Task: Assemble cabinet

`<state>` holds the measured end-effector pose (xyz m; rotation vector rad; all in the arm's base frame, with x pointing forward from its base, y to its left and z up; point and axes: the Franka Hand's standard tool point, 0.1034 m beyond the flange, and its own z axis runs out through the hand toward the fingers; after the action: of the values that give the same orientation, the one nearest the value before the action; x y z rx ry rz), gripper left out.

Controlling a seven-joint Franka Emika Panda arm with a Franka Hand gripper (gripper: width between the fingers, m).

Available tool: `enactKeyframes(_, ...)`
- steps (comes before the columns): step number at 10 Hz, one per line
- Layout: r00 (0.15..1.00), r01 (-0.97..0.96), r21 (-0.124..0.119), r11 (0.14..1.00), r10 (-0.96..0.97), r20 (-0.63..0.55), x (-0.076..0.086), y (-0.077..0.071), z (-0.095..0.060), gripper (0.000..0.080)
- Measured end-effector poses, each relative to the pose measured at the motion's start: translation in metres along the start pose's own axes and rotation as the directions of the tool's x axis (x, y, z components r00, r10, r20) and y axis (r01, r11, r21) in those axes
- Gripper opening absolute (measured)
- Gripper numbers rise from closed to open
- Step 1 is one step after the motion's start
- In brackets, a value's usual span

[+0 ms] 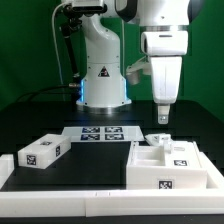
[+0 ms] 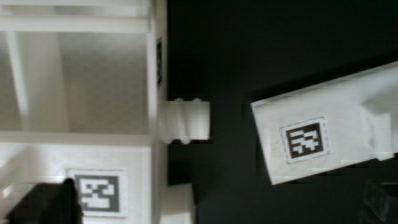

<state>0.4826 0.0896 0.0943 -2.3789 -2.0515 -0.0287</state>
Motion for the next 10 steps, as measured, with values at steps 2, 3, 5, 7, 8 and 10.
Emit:
enactKeyframes(2,1.0,-0.001,0.0,1.0,0.001,0.0,0.0,0.0,0.001,0.0797)
enactKeyframes(3,1.0,-0.002,0.001,1.0,0.002,0.0,-0.001,0.0,0.001,0.0797)
enactKeyframes(5,0.992,0.127,-0.026,0.992,-0.127,-0.01,-0.001,0.003,0.0,0.0797)
enactKeyframes(7,0.972,0.234,-0.022,0.972,-0.234,-0.01,0.0,-0.005,0.005,0.0797)
enactKeyframes(8,0.96,0.28,-0.02,0.96,-0.281,-0.009,0.001,-0.012,0.009,0.0797)
enactKeyframes(10,0.957,0.289,-0.009,0.957,-0.289,0.001,0.007,-0.027,0.016,0.0797)
